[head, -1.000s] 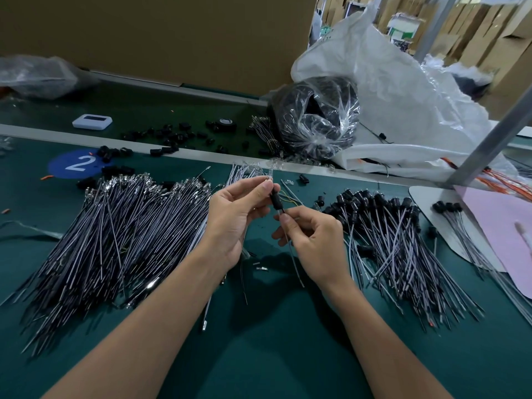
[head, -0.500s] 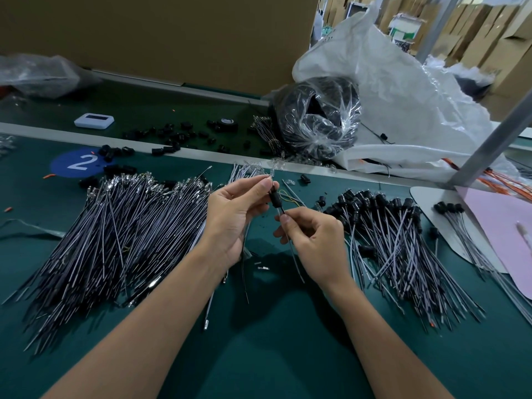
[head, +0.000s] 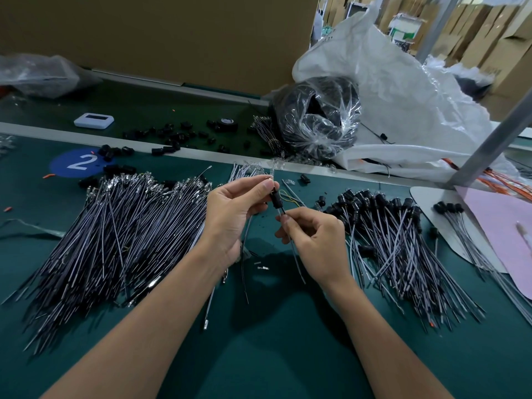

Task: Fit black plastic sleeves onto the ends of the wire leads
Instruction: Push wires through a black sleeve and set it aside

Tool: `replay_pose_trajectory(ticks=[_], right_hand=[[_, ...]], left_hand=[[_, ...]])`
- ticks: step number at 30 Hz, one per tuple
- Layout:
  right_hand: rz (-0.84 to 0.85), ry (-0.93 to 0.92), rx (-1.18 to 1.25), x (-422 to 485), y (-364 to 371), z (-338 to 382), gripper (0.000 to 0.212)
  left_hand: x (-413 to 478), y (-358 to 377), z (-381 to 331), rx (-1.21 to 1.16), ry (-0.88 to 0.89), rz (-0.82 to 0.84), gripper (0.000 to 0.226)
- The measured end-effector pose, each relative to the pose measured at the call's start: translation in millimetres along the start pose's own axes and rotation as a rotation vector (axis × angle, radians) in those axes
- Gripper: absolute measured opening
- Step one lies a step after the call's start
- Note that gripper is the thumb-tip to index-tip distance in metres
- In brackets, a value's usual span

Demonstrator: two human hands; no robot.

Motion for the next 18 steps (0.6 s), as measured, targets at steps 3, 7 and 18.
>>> replay_pose_trajectory(ticks=[3, 7, 18], right_hand=[[0.011, 0.007, 0.015, -0.3, 0.3, 0.6, 0.024], [0.016, 0.011, 0.021, -0.1, 0.1, 0.8, 0.022], [0.024, 0.022, 0.011, -0.7, -0.1, 2.1, 0.021]], left_hand=[[-0.1, 0.3, 0.7, 0.001, -0.008, 0.003, 0.016], [-0.2, 0.6, 0.9, -0.001, -0.009, 0.010, 0.015], [-1.1, -0.2, 0.0, 0.020, -0.004, 0.004, 0.019]])
Point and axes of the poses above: each hand's wrist, its own x-axis towards the middle knuckle, its own y-axis out of the palm, z = x × y, the point moved 6 cm from there along x, towards the middle knuckle, and after that the axes turned 12 degrees about -y, right-handed, at the moved point
